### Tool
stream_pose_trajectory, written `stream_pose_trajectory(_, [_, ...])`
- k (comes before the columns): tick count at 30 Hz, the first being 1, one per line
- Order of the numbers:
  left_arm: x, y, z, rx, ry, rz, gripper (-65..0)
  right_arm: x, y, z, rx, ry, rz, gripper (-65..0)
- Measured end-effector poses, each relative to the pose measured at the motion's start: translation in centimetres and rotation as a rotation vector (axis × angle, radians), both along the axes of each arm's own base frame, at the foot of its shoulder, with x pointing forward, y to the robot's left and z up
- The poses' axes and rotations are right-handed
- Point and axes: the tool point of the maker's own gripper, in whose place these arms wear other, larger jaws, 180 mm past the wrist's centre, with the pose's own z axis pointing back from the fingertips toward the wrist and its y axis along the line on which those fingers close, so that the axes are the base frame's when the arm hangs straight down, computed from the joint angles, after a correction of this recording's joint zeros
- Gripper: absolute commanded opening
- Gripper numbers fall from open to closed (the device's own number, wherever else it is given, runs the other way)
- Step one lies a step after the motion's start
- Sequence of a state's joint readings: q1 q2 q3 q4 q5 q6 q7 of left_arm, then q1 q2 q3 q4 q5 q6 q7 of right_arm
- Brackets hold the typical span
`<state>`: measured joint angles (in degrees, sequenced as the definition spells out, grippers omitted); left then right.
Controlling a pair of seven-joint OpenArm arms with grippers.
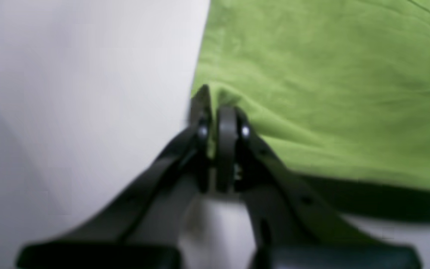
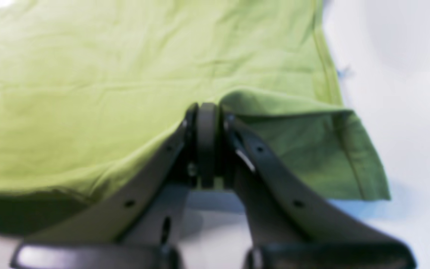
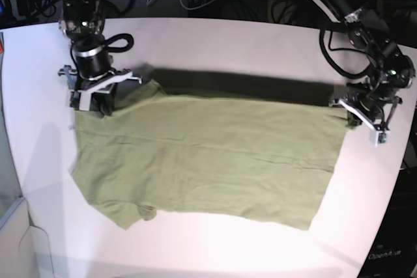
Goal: Fold the T-shirt properly
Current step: 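Lift the shirt edge with both grippers and fold it across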
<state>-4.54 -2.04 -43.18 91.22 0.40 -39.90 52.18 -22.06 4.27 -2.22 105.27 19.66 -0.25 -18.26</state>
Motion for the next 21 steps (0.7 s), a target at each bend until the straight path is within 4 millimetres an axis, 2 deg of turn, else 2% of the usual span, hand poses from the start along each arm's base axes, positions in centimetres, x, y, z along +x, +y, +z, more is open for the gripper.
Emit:
stream_pose_trajectory(5, [2.3, 0.0, 1.6, 0.022, -0.037, 0.006, -63.1, 2.0, -0.1, 1.1, -0.007, -0.02, 0.008, -64.4])
stream_pose_trajectory(9, [2.8, 0.0, 1.8, 0.046, -0.008, 0.008, -63.1, 3.2, 0.0, 1.8, -0.001, -0.024, 0.015, -64.4])
stream_pose_trajectory(14, [4.2, 0.3, 2.9, 0.061, -0.026, 0.013, -63.2, 4.8, 0.1, 2.8, -0.002, -0.038, 0.02, -64.4])
stream_pose_trajectory(19, [5.0, 0.0, 0.6, 0.037, 0.049, 0.004, -63.2, 6.1, 0.2, 3.8, 0.0, -0.057, 0.024, -64.4])
stream_pose_trajectory(21, [5.4, -0.1, 0.4, 0.036, 0.06, 0.002, -63.2, 6.2, 0.2, 3.9, 0.001, -0.06, 0.024, -64.4])
